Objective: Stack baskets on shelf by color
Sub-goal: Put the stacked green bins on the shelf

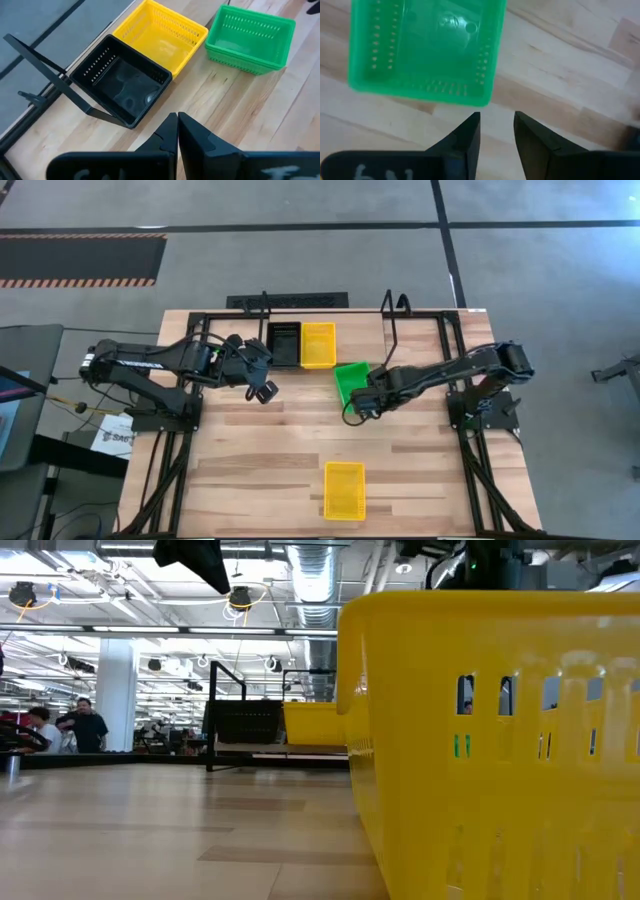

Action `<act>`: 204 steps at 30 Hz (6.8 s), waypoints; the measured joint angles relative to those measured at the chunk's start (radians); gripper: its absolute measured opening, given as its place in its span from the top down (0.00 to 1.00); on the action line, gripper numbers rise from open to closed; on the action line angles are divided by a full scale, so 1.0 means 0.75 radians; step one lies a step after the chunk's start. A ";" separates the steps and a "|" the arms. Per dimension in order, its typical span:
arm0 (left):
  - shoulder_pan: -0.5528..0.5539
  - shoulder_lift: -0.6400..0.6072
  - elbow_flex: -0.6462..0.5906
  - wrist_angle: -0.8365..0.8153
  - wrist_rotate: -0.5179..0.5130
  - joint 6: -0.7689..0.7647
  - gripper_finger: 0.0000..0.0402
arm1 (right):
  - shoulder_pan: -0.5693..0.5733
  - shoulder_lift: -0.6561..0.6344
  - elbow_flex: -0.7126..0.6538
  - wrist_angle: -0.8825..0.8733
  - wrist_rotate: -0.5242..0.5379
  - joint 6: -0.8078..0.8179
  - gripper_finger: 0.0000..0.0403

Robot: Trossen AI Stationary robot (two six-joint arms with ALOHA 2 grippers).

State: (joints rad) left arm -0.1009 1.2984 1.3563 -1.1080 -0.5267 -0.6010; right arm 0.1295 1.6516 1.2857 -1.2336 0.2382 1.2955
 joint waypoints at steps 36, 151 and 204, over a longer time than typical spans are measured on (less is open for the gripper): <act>0.000 -0.001 0.000 -0.001 0.001 0.023 1.00 | -0.181 0.007 -0.309 0.475 -0.084 -0.075 0.53; 0.002 -0.001 0.000 -0.013 0.023 0.019 1.00 | -0.756 -0.061 0.043 0.807 -0.349 -0.636 0.97; 0.060 -0.001 0.000 -0.010 0.033 0.050 1.00 | -0.584 -0.076 0.046 0.900 -0.156 -0.481 0.97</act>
State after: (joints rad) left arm -0.0563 1.2976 1.3563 -1.1158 -0.5018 -0.5632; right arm -0.3085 1.5948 1.3202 -0.5585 0.1211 0.9343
